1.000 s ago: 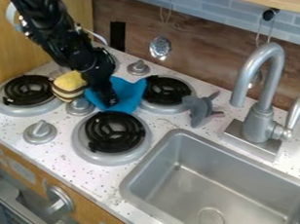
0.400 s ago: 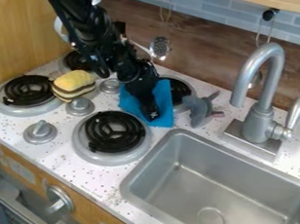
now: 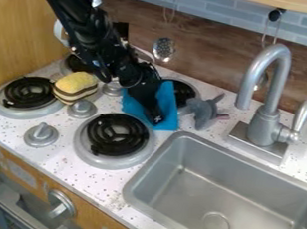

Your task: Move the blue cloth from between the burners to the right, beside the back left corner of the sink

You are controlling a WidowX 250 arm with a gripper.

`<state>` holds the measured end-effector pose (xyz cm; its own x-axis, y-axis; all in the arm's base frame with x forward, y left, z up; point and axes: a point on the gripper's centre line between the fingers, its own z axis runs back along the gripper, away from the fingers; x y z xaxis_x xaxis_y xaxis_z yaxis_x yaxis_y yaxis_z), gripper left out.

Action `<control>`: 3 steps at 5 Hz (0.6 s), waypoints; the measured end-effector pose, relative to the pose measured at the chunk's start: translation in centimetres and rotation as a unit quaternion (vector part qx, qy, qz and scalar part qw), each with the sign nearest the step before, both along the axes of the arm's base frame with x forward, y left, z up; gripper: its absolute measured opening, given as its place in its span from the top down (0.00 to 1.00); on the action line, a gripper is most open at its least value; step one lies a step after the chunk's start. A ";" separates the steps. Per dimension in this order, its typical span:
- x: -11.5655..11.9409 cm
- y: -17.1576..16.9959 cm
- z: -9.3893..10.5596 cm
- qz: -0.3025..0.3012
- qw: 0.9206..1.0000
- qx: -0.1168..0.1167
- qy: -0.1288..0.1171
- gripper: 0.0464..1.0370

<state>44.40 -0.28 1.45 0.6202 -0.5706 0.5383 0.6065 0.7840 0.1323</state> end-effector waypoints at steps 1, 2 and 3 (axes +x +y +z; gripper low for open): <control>-1.3 -2.1 0.1 -0.030 1.000 -0.007 0.006 0.04; -2.4 -2.6 1.4 -0.045 0.999 -0.012 -0.001 0.04; -2.8 -2.6 3.3 -0.046 0.999 -0.014 -0.022 0.04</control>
<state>41.56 -2.93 4.72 0.5402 -0.6088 0.5809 0.6708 0.7284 0.1396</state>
